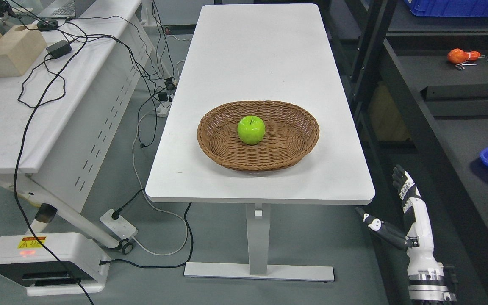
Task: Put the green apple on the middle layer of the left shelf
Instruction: 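Raise the right hand from below toward the wicker basket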
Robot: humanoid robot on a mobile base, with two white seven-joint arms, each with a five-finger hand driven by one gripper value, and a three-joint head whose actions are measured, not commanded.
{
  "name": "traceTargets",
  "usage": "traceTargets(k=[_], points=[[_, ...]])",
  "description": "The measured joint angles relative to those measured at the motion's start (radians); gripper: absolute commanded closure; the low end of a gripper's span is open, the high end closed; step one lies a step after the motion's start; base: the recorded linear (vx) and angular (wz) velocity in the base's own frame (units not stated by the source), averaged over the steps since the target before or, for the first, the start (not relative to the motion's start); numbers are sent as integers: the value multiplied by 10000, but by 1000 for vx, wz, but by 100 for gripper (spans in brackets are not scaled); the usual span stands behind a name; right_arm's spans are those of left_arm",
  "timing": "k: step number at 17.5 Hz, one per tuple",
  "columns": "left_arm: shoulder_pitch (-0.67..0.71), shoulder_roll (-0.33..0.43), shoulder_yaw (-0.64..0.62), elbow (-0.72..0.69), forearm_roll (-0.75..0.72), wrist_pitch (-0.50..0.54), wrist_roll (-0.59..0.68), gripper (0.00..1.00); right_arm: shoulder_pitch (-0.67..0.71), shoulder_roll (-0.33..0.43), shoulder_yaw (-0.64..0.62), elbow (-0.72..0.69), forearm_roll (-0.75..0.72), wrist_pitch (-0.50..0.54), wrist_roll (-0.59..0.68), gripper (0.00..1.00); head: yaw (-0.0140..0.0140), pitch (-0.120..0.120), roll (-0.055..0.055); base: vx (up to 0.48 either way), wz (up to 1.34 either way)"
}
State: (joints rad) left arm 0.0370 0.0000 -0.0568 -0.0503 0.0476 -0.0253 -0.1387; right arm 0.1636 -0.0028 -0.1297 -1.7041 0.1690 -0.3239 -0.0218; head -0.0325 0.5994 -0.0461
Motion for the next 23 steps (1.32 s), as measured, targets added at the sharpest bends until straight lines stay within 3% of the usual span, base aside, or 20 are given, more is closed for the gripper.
traceTargets(k=[9,23], points=[[-1,0,0,0,0,-1,-5,0,20,-34,118,-40,-9,-465,169,2,0,0,0,5,-58],[-3,0,0,-3,0,-42,-5,0,-2199,-1863,886,41,3248,-739,1731,4,0,0,0,0,3]])
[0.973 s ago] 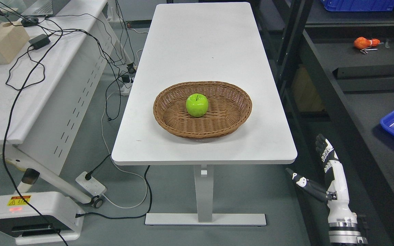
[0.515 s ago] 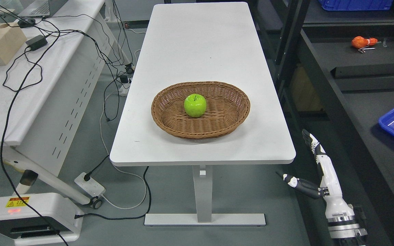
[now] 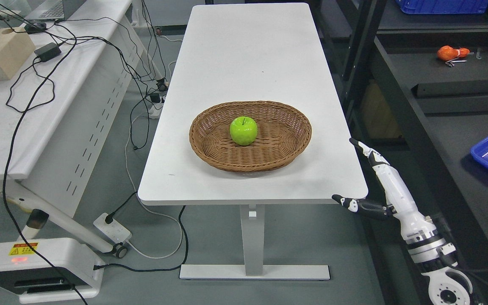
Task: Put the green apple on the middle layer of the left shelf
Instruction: 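Raise the right hand from below toward the wicker basket, then open the right hand and position it beside the basket rim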
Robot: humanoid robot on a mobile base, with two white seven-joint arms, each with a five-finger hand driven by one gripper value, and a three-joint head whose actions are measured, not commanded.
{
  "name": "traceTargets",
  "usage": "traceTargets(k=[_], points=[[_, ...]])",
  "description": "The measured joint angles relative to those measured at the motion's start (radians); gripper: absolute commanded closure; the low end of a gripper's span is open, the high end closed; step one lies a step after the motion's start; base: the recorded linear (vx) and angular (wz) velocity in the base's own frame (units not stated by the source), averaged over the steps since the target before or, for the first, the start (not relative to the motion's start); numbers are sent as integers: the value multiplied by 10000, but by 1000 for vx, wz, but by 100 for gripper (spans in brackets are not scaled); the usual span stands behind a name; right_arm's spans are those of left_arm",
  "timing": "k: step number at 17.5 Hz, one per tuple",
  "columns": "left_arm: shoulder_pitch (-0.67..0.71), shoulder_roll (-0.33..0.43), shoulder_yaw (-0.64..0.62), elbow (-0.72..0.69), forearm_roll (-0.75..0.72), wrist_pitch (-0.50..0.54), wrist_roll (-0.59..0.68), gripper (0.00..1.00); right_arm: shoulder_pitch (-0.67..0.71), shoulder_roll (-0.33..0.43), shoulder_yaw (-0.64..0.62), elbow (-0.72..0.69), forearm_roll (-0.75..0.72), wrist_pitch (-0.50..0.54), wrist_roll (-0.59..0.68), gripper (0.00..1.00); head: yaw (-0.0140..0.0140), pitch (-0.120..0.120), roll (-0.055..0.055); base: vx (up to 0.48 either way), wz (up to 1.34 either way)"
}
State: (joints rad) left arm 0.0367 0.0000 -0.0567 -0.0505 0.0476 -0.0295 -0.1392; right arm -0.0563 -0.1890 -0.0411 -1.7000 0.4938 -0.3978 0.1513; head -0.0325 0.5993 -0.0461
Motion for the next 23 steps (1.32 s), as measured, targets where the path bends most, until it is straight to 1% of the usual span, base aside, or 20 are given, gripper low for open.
traceTargets(k=[4,6,10,15,20,23], points=[[0,0,0,-1,0,-14,1,0,-1139,-280,631,498,719,342,350,3,0,0,0,0,0],[0,0,0,0,0,25,2,0,-1757,-371,943,898,1001,642,457,3,0,0,0,0,0],[0,0,0,-1,0,45,4,0,-2931,-397,1732,1947,1846,873,748,3,0,0,0,0,0],[1,0,0,-1,0,57,5,0,-3974,-77,2581,3237,2516,917,1801,3,0,0,0,0,0],[1,0,0,0,0,71,5,0,-4998,378,2940,4339,2713,1015,2024,2,0,0,0,0,0],[1,0,0,0,0,71,5,0,-5368,482,2973,4833,2495,1036,2038,2,0,0,0,0,0]])
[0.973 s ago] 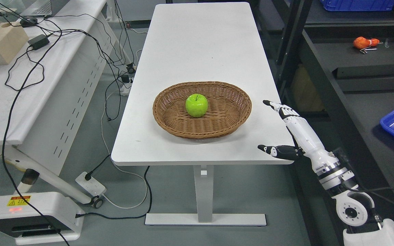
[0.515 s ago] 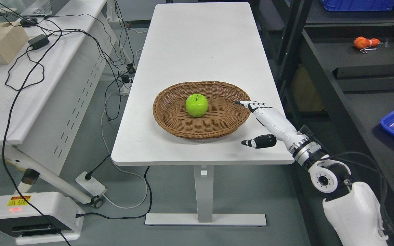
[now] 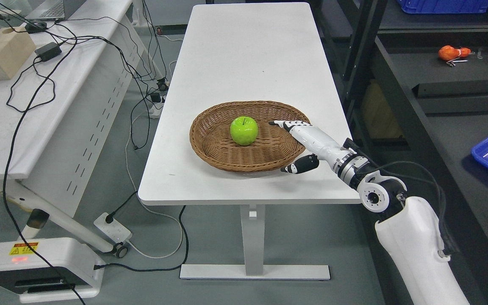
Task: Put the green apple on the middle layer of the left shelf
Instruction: 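Open the right hand and position it beside the basket rim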
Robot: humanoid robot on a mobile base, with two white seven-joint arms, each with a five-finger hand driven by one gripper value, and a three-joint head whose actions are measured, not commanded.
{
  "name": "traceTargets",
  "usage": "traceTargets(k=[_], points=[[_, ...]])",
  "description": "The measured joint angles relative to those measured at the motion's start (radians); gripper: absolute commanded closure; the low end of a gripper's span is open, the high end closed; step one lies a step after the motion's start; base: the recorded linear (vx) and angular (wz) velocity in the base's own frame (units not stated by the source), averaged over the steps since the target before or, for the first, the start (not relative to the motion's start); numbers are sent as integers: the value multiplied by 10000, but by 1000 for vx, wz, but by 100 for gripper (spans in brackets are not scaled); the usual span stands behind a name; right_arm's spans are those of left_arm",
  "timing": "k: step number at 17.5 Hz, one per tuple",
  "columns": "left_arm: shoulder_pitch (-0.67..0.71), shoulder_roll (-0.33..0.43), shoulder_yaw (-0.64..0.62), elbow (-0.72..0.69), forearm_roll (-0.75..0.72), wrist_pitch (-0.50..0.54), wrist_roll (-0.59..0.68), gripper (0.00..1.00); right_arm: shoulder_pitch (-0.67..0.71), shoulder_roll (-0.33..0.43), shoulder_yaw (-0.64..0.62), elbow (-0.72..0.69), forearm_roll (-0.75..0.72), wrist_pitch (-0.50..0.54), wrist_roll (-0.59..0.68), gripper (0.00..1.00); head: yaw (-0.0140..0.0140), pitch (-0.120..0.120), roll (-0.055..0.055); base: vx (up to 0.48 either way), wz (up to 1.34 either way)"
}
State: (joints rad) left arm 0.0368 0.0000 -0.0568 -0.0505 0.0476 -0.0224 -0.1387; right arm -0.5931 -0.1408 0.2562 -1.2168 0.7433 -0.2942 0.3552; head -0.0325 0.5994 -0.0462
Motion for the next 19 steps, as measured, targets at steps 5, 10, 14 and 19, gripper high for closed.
traceTargets(k=[5,10,14,19], points=[[0,0,0,0,0,-20,0,0,-246,30,-86,424,-360,3,-47,2,0,0,0,0,0],[0,0,0,0,0,-24,0,0,-369,11,-321,655,-590,8,-122,2,0,0,0,0,0],[0,0,0,0,0,-25,0,0,-395,-59,-497,752,-840,14,-150,2,0,0,0,0,0],[0,0,0,0,0,-27,-5,0,-420,-150,-759,828,-1275,297,151,2,0,0,0,0,0]])
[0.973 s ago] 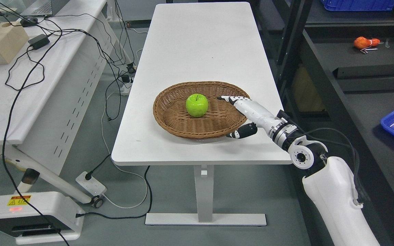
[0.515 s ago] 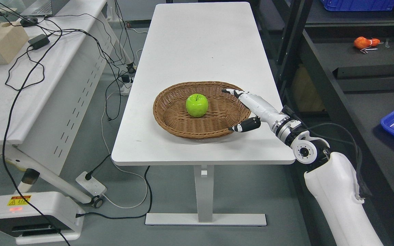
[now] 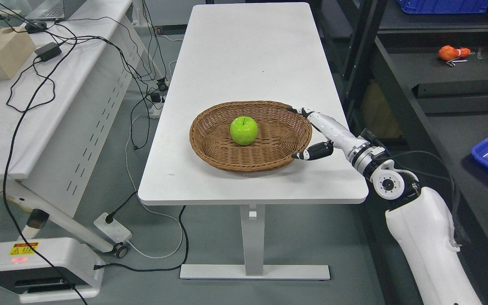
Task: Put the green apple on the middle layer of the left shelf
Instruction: 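Open the right hand and position it beside the basket rim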
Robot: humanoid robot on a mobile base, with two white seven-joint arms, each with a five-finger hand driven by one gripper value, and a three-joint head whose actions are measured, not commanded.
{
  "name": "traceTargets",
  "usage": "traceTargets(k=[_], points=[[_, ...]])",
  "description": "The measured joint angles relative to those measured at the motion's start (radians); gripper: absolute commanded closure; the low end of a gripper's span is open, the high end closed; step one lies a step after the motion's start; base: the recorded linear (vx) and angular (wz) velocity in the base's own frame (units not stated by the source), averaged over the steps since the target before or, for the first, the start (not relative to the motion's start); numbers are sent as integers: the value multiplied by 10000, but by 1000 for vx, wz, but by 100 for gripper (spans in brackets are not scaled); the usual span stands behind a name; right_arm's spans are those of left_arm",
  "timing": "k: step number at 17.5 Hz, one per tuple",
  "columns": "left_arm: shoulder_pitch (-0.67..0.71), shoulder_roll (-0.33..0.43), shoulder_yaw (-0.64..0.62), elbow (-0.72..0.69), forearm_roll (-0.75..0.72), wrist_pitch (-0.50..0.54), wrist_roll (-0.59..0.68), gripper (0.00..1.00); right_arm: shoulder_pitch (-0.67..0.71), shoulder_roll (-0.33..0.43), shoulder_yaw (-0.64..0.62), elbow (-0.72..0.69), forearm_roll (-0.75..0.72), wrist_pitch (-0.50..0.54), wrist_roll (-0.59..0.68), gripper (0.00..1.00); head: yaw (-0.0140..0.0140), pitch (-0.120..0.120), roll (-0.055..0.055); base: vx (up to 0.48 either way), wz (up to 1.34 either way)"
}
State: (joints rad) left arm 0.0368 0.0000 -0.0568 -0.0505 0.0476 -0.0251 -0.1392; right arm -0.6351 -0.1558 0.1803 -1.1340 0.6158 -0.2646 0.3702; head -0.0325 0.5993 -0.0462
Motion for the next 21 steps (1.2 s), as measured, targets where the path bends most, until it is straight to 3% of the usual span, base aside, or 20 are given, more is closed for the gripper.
traceTargets(k=[15,21], points=[[0,0,0,1,0,-5,3,0,-214,-101,-387,121,-300,586,121,2,0,0,0,17,-15],[0,0,0,0,0,-16,4,0,159,-310,-384,6,-461,-57,574,2,0,0,0,21,-23]])
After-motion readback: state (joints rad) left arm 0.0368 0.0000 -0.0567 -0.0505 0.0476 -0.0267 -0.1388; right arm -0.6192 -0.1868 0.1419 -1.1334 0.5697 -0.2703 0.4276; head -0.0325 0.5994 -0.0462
